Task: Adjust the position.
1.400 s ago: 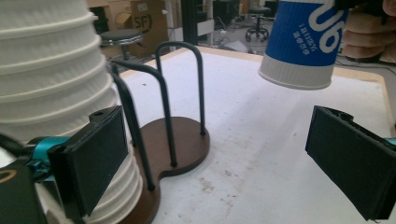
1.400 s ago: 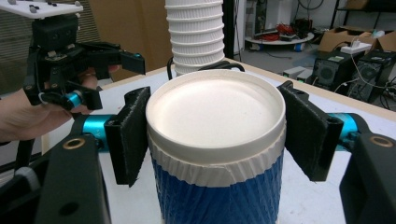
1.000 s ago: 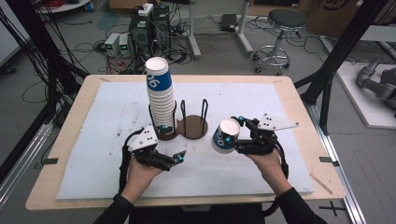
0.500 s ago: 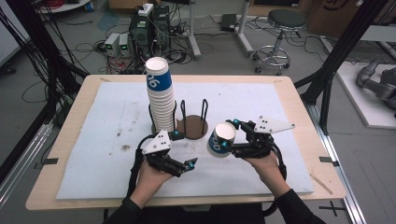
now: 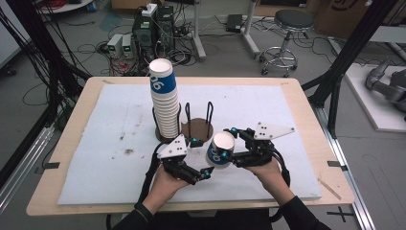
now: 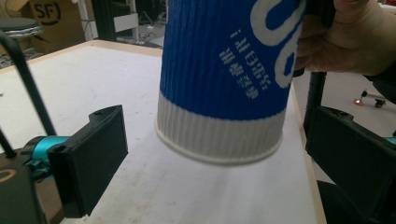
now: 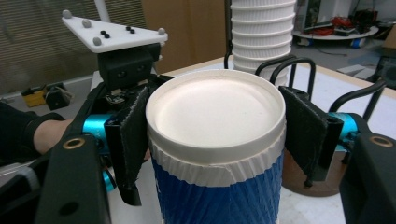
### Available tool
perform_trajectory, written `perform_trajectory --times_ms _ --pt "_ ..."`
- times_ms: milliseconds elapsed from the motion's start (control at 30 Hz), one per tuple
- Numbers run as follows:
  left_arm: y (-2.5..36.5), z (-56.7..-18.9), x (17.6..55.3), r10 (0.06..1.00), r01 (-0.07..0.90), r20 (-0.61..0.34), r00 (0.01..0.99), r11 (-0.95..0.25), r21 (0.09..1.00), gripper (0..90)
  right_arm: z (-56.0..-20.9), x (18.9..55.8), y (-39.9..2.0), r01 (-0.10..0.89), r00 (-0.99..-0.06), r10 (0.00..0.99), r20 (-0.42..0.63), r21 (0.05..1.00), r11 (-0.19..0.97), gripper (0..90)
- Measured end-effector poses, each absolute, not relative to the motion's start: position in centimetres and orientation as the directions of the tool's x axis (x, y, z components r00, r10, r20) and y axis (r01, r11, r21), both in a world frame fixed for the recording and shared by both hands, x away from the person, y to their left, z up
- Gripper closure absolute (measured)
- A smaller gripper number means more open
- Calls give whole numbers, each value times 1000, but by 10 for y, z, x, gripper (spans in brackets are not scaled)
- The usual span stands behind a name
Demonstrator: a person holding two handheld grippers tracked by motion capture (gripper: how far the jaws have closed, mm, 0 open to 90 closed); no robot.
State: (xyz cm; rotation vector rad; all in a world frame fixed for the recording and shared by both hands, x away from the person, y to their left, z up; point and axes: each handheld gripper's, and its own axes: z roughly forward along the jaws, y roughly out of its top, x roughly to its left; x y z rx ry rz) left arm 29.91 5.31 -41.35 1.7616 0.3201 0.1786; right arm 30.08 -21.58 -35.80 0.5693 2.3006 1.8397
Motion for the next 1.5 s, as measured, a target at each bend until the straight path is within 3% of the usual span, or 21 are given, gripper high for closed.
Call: perform_trajectory --times_ms 300,567,700,900,1133,1500 --pt "41 -414 303 242 110 -63 968 -184 977 56 -360 298 -210 216 -933 328 147 958 186 303" --pt "36 -418 306 240 121 -65 969 -225 967 57 -360 297 -205 219 -940 303 156 958 188 303" --pt "37 -416 305 225 106 -53 973 -232 967 160 -360 298 -206 216 -940 305 151 958 191 303" --pt "39 -411 306 217 96 -36 975 -271 958 191 -359 298 -206 212 -942 302 145 956 202 294" --pt "41 -403 306 225 81 -2 974 -344 935 194 -351 301 -212 216 -944 296 143 949 228 216" --pt "33 -395 303 217 20 124 968 -561 828 202 -344 301 -206 193 -954 294 64 880 433 210"
